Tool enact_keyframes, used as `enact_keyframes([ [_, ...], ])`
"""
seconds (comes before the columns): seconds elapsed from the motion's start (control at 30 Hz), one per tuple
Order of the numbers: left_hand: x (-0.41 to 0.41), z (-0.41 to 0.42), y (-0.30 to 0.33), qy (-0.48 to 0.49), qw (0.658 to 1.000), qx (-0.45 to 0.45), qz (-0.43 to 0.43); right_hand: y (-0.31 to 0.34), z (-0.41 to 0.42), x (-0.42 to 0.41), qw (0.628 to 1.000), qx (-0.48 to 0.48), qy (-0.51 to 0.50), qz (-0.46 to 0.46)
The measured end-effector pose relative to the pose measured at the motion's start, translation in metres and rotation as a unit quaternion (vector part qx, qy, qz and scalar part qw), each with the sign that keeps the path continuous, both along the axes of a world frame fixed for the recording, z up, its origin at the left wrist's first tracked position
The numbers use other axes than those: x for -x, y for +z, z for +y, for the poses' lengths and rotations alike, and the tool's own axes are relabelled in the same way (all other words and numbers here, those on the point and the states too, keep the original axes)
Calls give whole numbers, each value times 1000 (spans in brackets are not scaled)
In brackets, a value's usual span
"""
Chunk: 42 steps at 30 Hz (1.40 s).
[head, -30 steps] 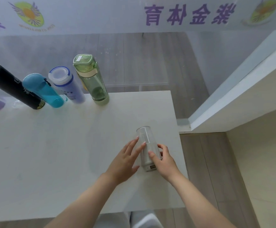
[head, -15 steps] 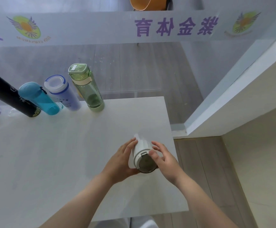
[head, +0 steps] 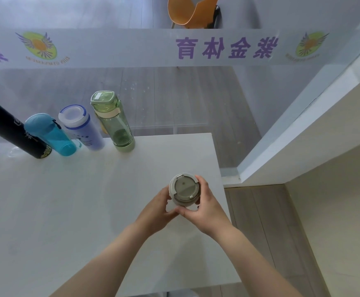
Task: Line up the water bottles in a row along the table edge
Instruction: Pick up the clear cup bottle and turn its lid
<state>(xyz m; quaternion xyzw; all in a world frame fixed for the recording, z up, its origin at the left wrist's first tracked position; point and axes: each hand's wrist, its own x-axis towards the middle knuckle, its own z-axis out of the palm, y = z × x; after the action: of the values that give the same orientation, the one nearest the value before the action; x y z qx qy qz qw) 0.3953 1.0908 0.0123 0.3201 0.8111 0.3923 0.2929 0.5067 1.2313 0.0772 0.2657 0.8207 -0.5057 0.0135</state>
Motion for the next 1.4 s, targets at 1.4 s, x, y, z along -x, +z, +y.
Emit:
enact_keyframes([
  [1.4,38,-104,-66,77,919,282,264,-24,75,197,990,-49,-89,101],
])
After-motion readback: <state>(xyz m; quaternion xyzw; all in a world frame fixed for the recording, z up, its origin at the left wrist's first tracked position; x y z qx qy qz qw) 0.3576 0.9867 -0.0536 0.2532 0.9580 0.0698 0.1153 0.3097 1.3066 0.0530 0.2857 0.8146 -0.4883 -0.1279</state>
